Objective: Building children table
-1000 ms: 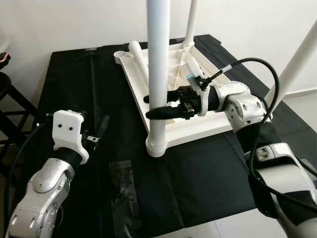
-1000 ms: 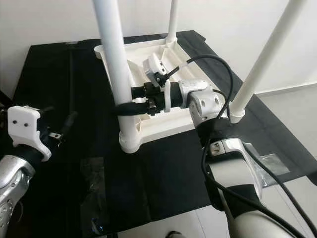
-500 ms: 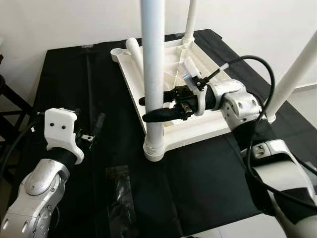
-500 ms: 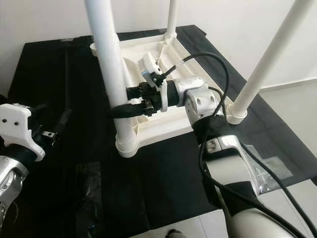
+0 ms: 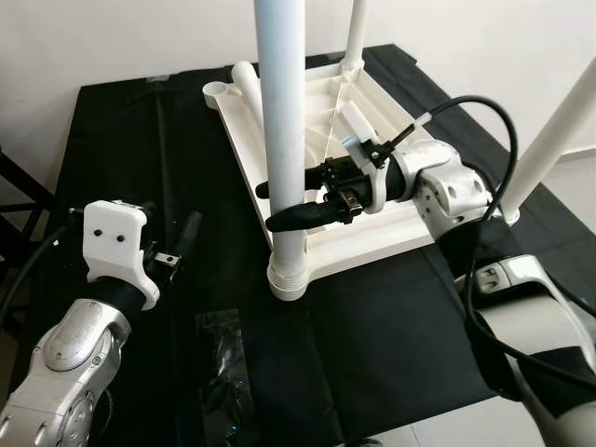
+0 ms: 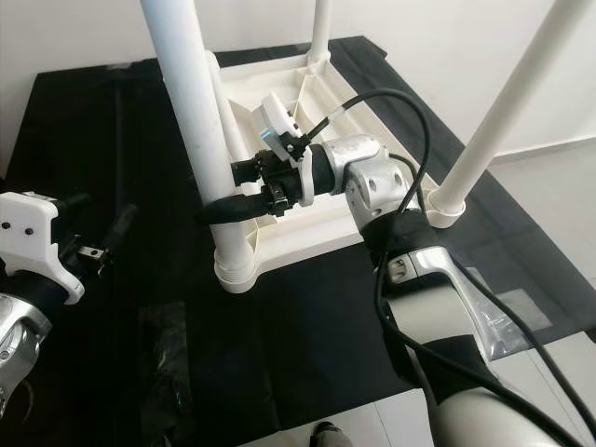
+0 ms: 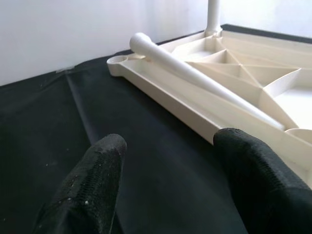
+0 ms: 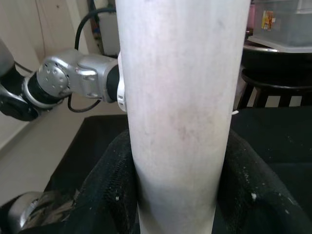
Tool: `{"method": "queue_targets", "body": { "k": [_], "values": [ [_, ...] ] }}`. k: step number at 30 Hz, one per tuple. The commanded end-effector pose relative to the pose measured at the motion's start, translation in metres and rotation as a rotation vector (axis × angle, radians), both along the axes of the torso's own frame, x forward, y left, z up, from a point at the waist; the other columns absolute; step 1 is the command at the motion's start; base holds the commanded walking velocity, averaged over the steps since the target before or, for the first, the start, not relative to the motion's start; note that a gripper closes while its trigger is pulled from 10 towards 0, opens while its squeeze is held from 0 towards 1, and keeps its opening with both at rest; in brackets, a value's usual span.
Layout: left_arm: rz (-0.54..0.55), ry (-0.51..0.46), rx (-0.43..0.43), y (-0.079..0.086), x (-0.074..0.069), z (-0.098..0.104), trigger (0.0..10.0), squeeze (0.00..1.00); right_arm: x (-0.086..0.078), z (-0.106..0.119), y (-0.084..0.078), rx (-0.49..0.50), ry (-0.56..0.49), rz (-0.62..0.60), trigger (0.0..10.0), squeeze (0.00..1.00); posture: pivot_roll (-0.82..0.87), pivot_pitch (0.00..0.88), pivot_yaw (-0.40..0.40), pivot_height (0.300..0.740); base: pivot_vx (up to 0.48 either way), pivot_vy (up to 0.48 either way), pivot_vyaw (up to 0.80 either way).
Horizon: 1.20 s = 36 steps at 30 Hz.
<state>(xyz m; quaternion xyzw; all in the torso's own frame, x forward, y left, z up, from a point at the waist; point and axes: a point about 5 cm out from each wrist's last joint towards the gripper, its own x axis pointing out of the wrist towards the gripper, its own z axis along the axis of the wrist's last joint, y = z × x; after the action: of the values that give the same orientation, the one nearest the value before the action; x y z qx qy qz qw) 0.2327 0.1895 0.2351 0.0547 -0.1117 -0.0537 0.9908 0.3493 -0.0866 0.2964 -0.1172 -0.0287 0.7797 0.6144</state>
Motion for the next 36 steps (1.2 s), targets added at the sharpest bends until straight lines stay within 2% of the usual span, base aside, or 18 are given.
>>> {"method": "queue_targets", "body": {
  "k": [1,8,16,29,36],
  "values": [
    [0.000,0.015,-0.009,0.001,-0.004,-0.001,10.0,0.00,0.002,-0.020,-0.001,-0.069,0.075,-0.010,10.0,0.00,0.06,0.329,0.009,0.740,0.000,0.000,0.00],
    [-0.009,0.023,-0.006,-0.002,-0.006,-0.001,10.0,0.00,0.008,-0.019,0.001,-0.055,0.057,-0.023,10.0,0.00,0.07,0.340,0.016,0.740,0.000,0.000,0.00],
    [-0.014,0.034,-0.003,-0.003,-0.006,-0.001,10.0,0.00,0.005,-0.022,0.008,-0.163,-0.062,0.008,10.0,0.00,0.07,0.352,0.024,0.740,0.000,0.000,0.00],
    [-0.015,0.041,-0.004,-0.004,-0.008,0.000,10.0,0.00,0.005,-0.013,0.018,-0.166,-0.067,0.048,10.0,0.00,0.07,0.363,0.017,0.740,0.000,0.000,0.00],
    [-0.012,0.042,-0.004,-0.004,-0.008,0.001,10.0,0.00,0.005,-0.019,0.018,-0.153,-0.051,0.045,10.0,0.00,0.07,0.367,0.014,0.740,0.000,0.000,0.00]
  ]
}}
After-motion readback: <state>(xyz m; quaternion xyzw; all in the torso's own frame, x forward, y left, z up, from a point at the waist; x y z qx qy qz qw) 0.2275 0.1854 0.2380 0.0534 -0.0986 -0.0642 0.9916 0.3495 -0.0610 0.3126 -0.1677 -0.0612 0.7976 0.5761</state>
